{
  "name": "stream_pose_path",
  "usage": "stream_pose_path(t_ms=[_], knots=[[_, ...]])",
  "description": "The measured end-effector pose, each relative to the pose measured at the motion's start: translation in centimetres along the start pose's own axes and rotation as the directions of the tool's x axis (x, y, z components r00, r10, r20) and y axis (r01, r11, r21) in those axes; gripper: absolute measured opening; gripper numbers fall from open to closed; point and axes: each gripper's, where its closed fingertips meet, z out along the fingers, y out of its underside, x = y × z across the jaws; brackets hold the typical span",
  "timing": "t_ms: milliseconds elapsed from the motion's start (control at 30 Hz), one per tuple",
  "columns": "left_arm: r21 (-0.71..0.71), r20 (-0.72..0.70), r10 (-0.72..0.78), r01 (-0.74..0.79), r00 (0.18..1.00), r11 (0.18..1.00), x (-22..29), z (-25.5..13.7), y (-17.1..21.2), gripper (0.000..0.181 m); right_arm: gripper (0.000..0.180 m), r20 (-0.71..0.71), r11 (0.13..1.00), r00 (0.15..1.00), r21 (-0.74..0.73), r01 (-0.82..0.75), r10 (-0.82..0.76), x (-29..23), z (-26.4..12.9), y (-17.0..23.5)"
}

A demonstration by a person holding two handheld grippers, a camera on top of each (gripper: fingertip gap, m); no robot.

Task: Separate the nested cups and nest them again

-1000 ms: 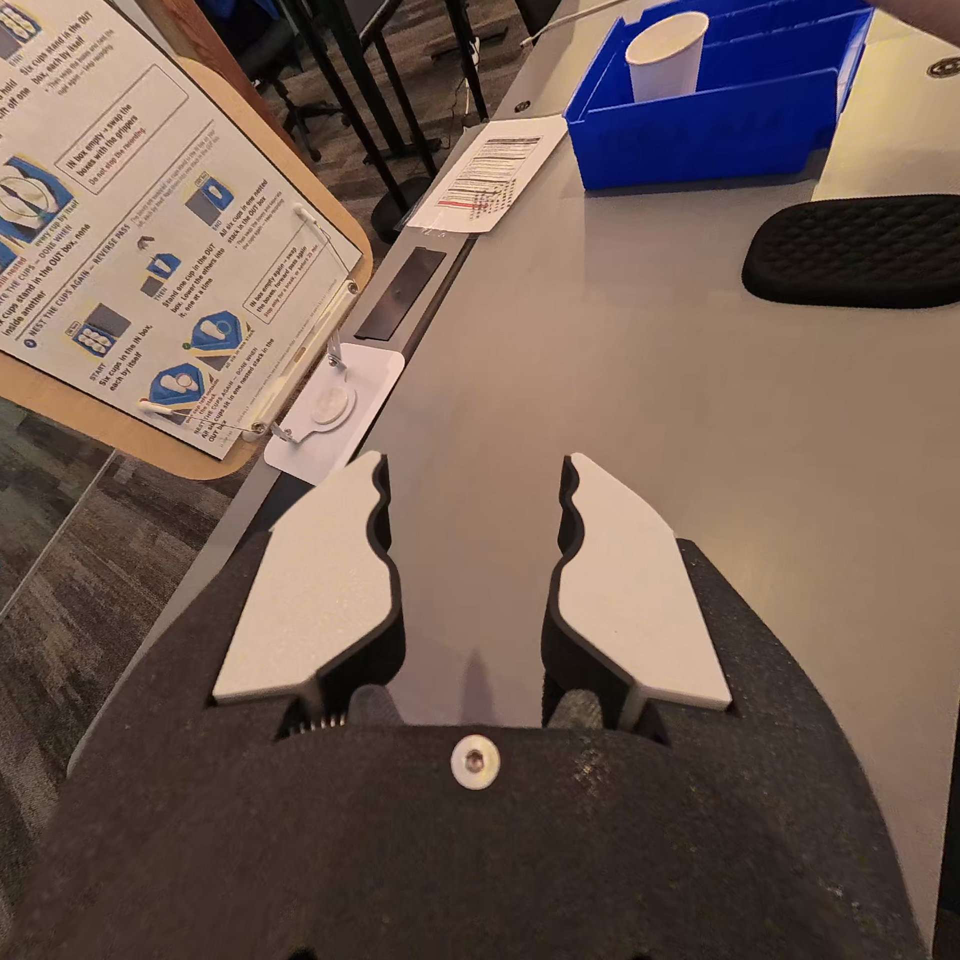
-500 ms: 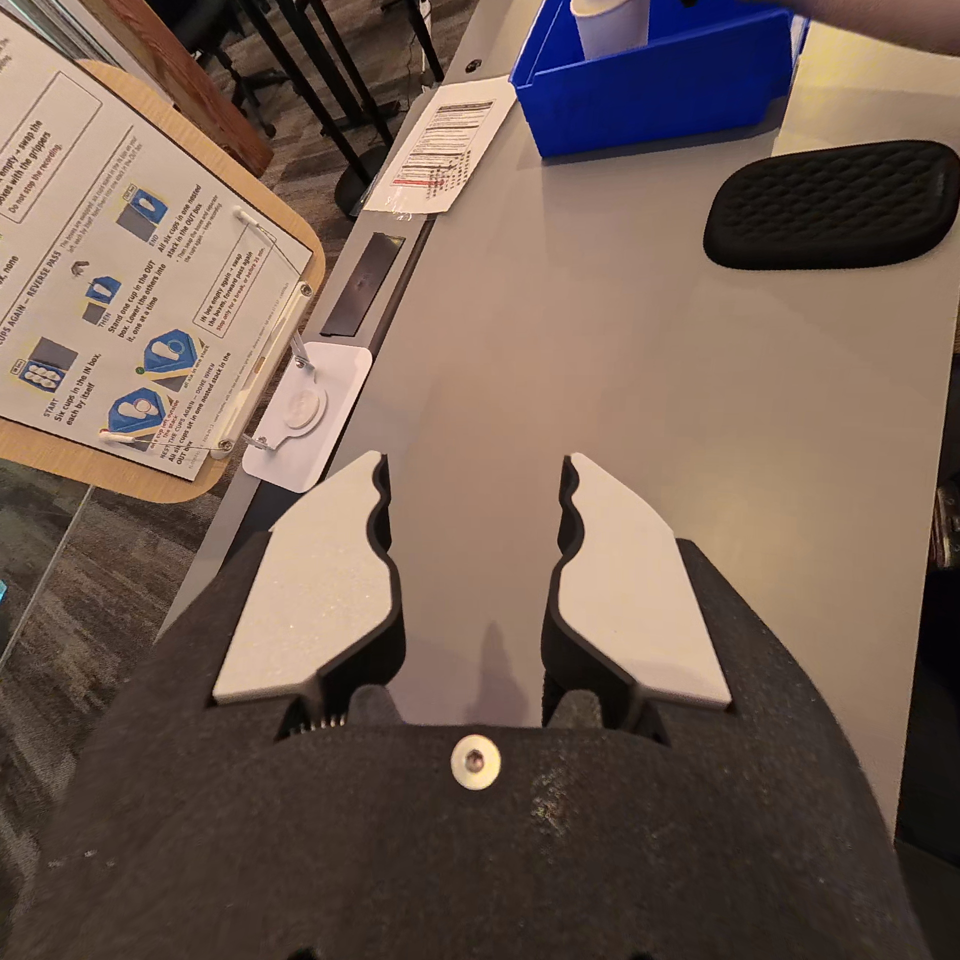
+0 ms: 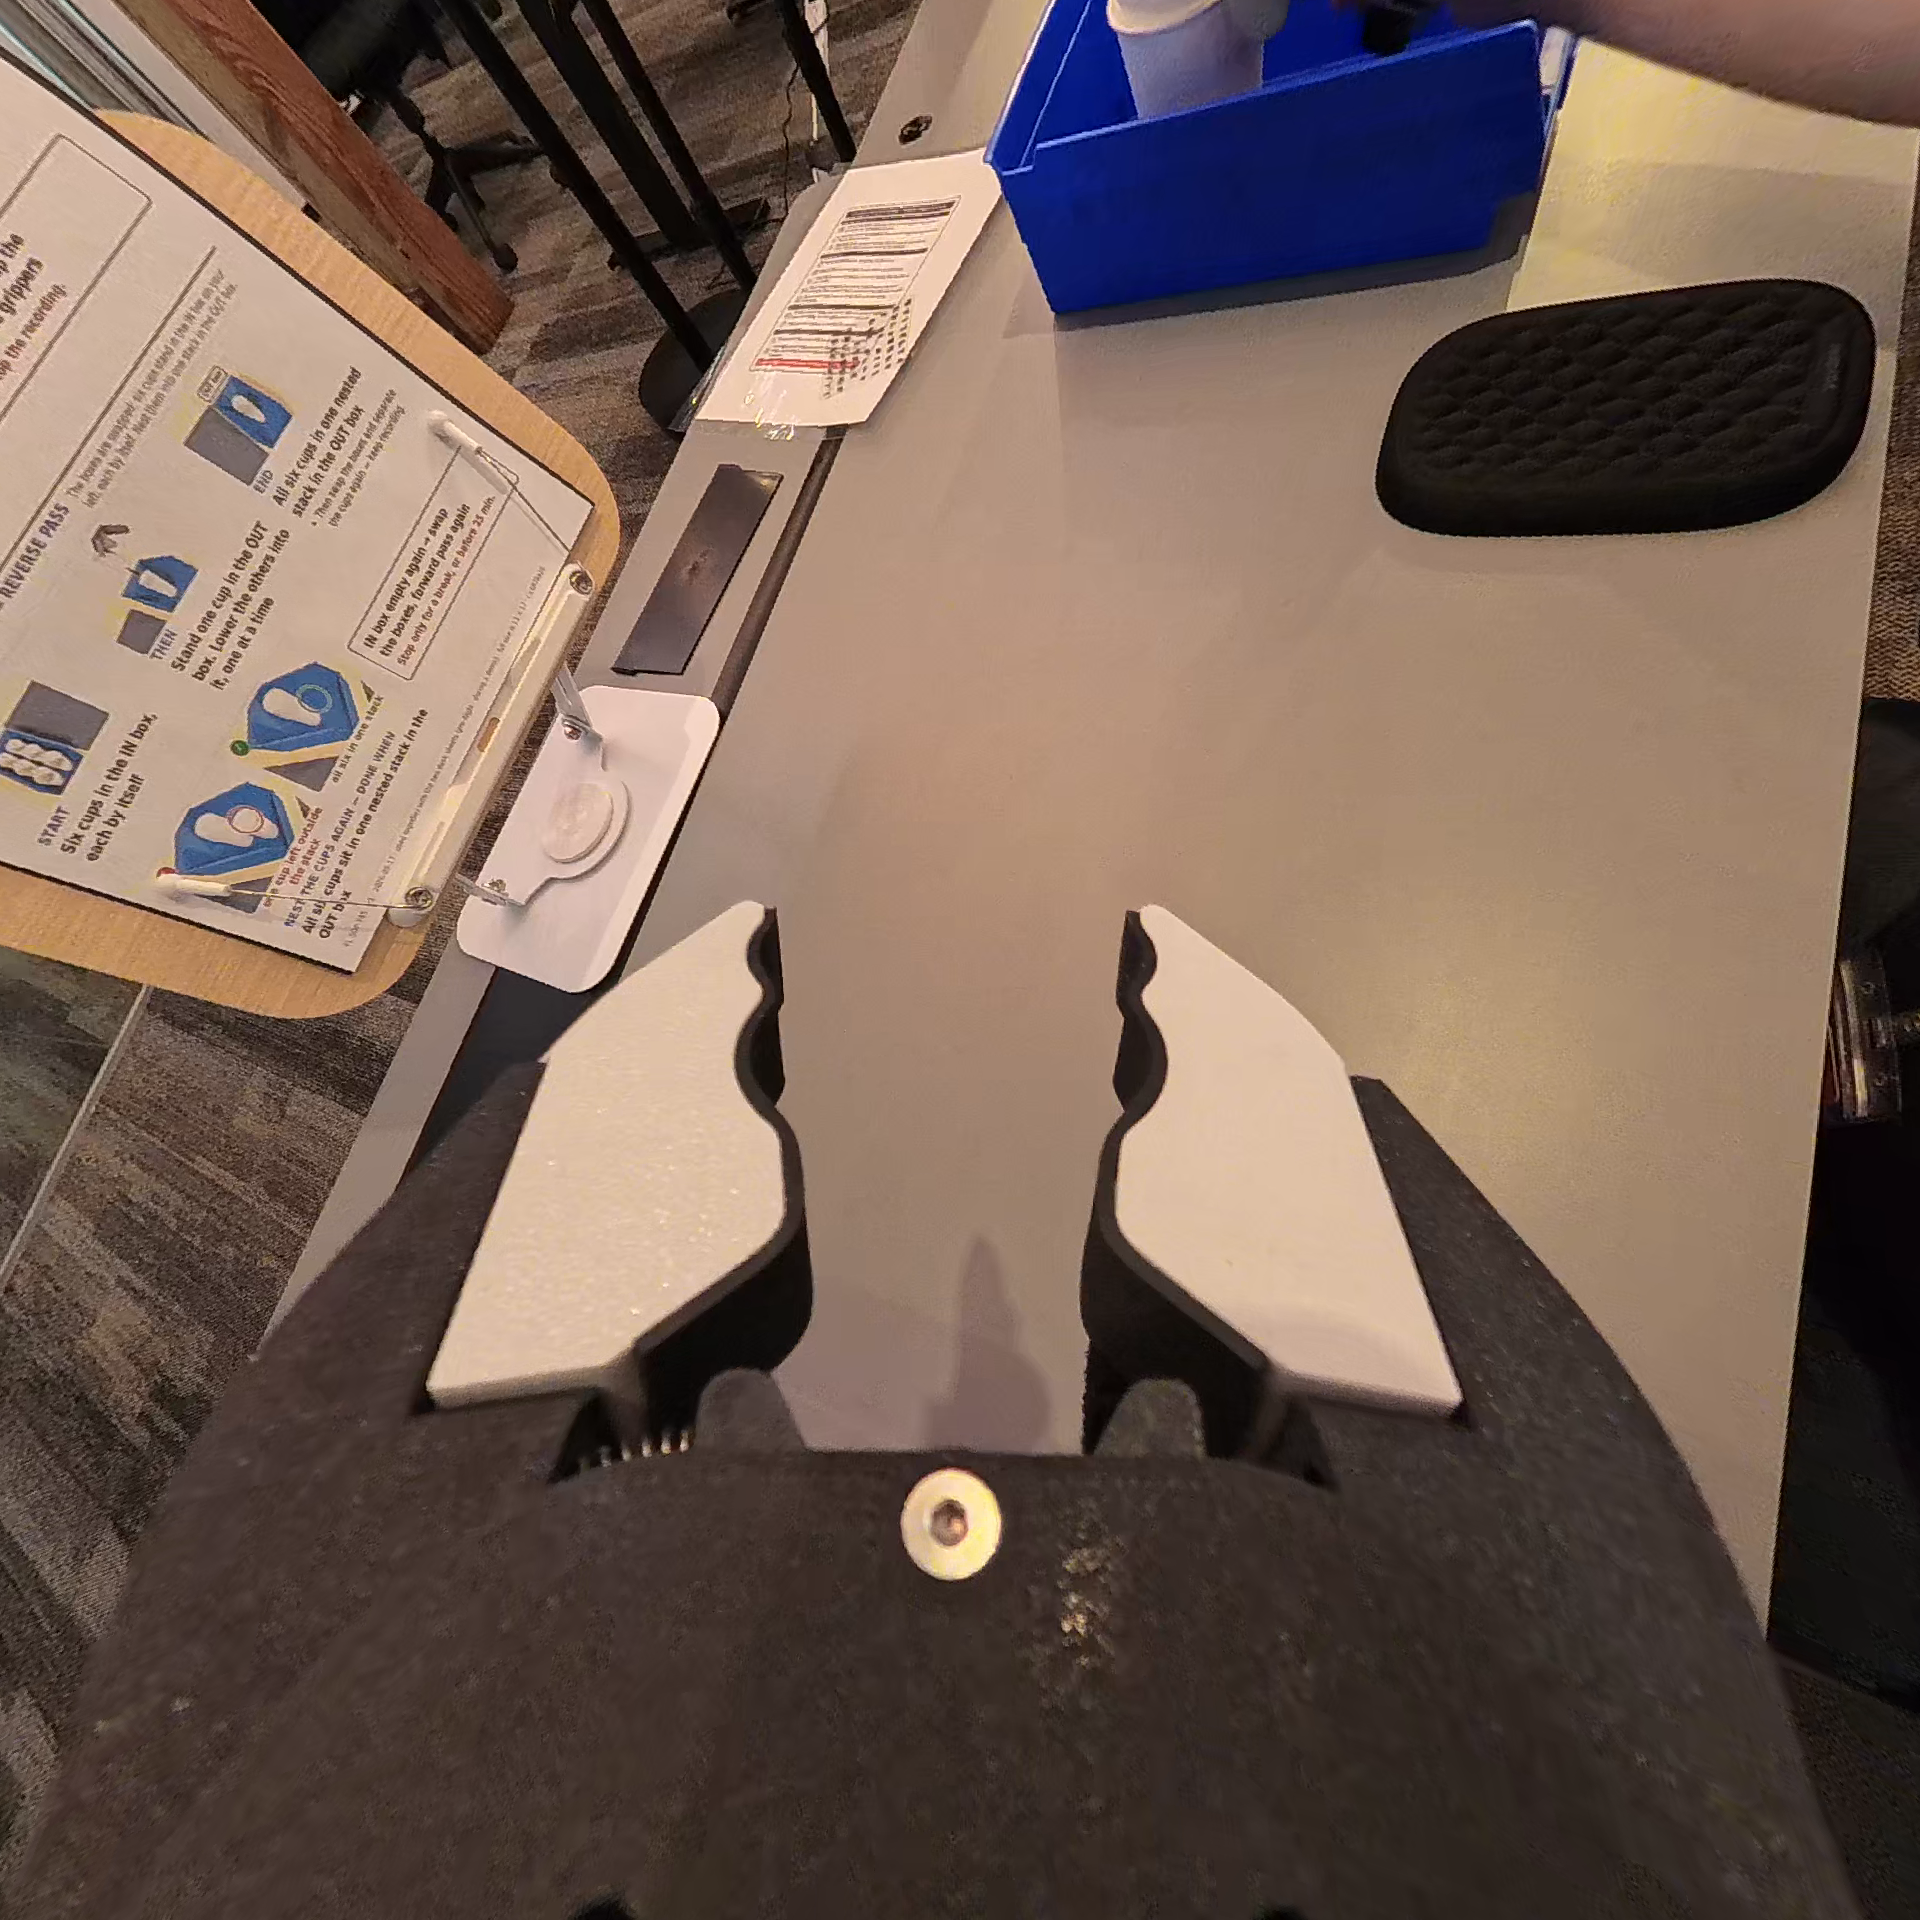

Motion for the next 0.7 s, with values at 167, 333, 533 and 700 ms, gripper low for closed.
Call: stream_pose_path(t_ms=[167, 333, 533, 700], knots=[[-0.004, -0.012, -0.003, 0.003, 1.000, 1.000, 0.1, 0.1, 0.1, 0.062, 0.102, 0.010, 0.988, 0.999, -0.147, 0.043, -0.042, -0.2, -0.3, 1.5], [-0.008, -0.019, -0.006, 0.005, 1.000, 1.000, 0.2, 0.1, 0.4, 0.062, 0.111, 0.007, 0.953, 0.996, -0.292, 0.082, -0.084, -0.1, -0.8, 3.0], [-0.049, 0.011, -0.021, 0.021, 1.000, 0.999, -0.4, -1.2, 2.4, 0.064, 0.120, 0.040, 0.934, 0.994, -0.338, 0.111, -0.103, -0.7, -2.5, 2.3], [-0.175, 0.089, -0.064, 0.079, 0.994, 0.981, -3.2, -4.2, 7.1, 0.065, 0.119, 0.070, 0.968, 0.985, -0.186, 0.169, -0.158, -2.5, -4.6, -4.6]])
